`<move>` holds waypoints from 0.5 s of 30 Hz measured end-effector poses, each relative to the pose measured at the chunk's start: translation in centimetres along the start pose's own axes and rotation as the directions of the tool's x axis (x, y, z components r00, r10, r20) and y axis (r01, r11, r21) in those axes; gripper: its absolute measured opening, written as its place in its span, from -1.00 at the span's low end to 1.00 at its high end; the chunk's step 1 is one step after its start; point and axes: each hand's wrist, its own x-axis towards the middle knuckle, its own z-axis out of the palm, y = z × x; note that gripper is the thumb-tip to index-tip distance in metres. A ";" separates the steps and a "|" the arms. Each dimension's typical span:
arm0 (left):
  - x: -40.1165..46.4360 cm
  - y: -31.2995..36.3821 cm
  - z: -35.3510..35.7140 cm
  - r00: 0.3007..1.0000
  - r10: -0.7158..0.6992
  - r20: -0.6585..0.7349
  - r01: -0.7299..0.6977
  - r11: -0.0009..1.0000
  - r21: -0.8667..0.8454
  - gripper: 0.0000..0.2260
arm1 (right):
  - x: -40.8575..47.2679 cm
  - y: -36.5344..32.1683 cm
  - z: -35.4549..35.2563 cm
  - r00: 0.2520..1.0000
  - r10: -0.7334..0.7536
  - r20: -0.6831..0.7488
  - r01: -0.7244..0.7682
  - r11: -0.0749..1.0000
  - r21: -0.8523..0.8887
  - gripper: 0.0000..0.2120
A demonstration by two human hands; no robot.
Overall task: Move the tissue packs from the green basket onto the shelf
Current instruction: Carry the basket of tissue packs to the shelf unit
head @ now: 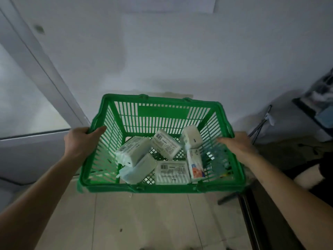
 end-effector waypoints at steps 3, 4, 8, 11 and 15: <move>-0.6 5.3 -3.2 1.000 0.015 0.025 -0.014 0.999 -0.041 -0.50 | -0.9 -3.3 -5.3 0.999 -0.033 0.004 0.033 0.999 0.021 -0.69; -0.9 6.9 -4.1 0.999 0.026 0.028 -0.024 0.998 -0.050 -0.50 | -1.3 -4.1 -6.9 0.999 -0.041 -0.003 0.041 0.999 0.031 -0.69; -2.1 11.6 -6.7 0.997 0.065 0.030 -0.063 0.995 -0.074 -0.51 | -3.2 -5.6 -12.7 0.996 -0.082 -0.032 0.084 0.992 0.091 -0.65; -2.2 14.3 -7.1 0.989 0.137 0.049 -0.134 0.989 -0.068 -0.51 | -5.0 -5.1 -16.5 0.996 -0.067 -0.058 0.075 0.985 0.154 -0.66; -2.4 18.5 -6.1 0.962 0.228 0.152 -0.226 0.974 -0.030 -0.41 | -8.0 -3.8 -21.2 0.995 -0.030 -0.097 0.049 0.978 0.204 -0.76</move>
